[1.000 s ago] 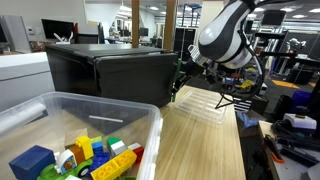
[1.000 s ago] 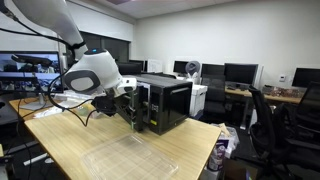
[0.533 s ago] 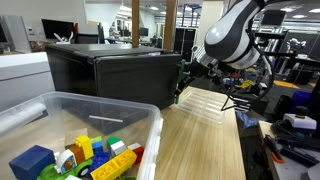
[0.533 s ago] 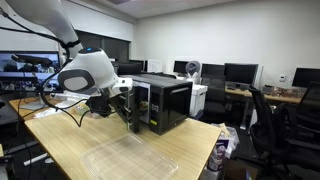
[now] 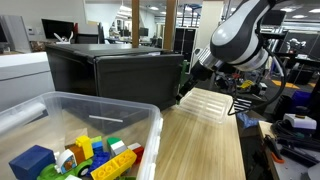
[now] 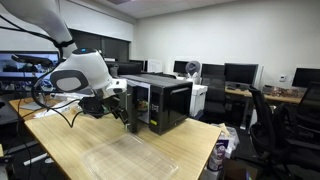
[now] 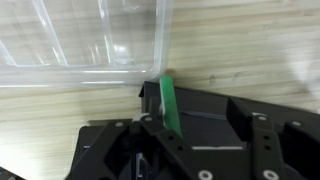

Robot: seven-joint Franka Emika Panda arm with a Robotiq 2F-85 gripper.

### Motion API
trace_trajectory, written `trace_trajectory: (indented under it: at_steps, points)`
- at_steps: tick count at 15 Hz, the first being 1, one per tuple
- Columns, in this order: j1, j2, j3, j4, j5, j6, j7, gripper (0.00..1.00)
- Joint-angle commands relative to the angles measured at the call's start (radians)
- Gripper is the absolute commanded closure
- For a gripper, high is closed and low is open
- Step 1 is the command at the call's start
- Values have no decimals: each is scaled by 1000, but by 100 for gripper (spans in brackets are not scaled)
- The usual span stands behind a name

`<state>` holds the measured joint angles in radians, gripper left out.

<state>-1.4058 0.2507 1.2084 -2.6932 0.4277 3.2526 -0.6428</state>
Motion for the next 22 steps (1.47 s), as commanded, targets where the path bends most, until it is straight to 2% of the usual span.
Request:
trace_trajectory:
  at_steps: [1, 7, 11, 13, 22]
  points:
    - [-92, 2, 86, -28, -13, -3, -20, 2]
    - [-220, 3, 223, -46, -19, -5, -21, 0]
    - [-325, 0, 345, -48, -18, -8, -18, 0]
    - [-400, -9, 429, -56, -16, -11, -14, 0]
    - [-631, -37, 682, -80, 1, -26, 12, 0]
